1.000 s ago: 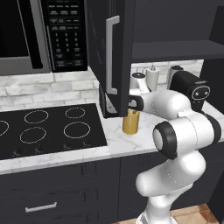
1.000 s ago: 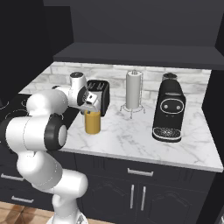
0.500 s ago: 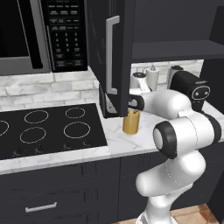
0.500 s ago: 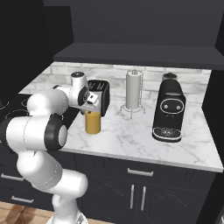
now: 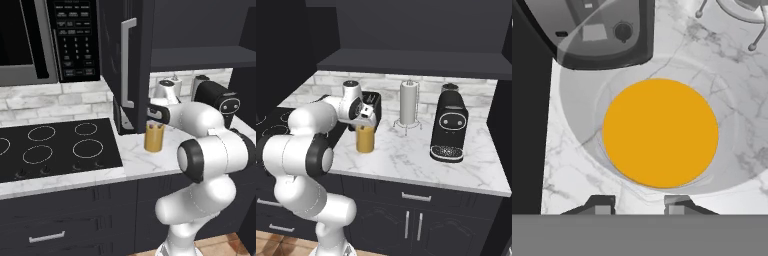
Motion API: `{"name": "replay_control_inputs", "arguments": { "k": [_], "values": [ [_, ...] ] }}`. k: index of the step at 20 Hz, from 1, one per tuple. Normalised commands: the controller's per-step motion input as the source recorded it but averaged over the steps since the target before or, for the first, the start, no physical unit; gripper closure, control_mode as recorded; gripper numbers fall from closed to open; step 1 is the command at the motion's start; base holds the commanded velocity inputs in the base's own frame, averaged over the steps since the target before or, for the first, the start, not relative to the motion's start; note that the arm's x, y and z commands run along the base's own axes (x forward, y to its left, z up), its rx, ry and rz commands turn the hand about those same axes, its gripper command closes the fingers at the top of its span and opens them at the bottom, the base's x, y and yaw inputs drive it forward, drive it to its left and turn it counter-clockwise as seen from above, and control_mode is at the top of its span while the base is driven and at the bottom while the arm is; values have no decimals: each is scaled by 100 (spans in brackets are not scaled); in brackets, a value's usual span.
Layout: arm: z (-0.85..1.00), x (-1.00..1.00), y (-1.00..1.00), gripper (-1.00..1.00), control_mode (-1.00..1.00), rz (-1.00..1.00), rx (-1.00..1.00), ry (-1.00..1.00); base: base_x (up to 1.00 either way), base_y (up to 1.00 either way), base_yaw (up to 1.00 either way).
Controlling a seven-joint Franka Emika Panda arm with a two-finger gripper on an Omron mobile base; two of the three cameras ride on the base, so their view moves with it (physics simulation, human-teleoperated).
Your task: There is a tray on the dining counter. Grab the cup, mug, and pitcher and place them on the tray. The pitcher may be placed next to the tray if it cannot fit the tray.
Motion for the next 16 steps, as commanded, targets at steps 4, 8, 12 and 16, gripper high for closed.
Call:
{"name": "replay_control_inputs", "arguments": {
  "k": [4,8,12,16],
  "values": [
    [2,-28,-19,100,-100,5,0,0,0,0,0],
    [3,-39,-23,100,-100,3,0,0,0,0,0],
    [20,-30,-22,100,-100,0,0,-3,0,0,0],
    [20,-22,-21,100,-100,1,0,0,0,0,0]
  ]
}}
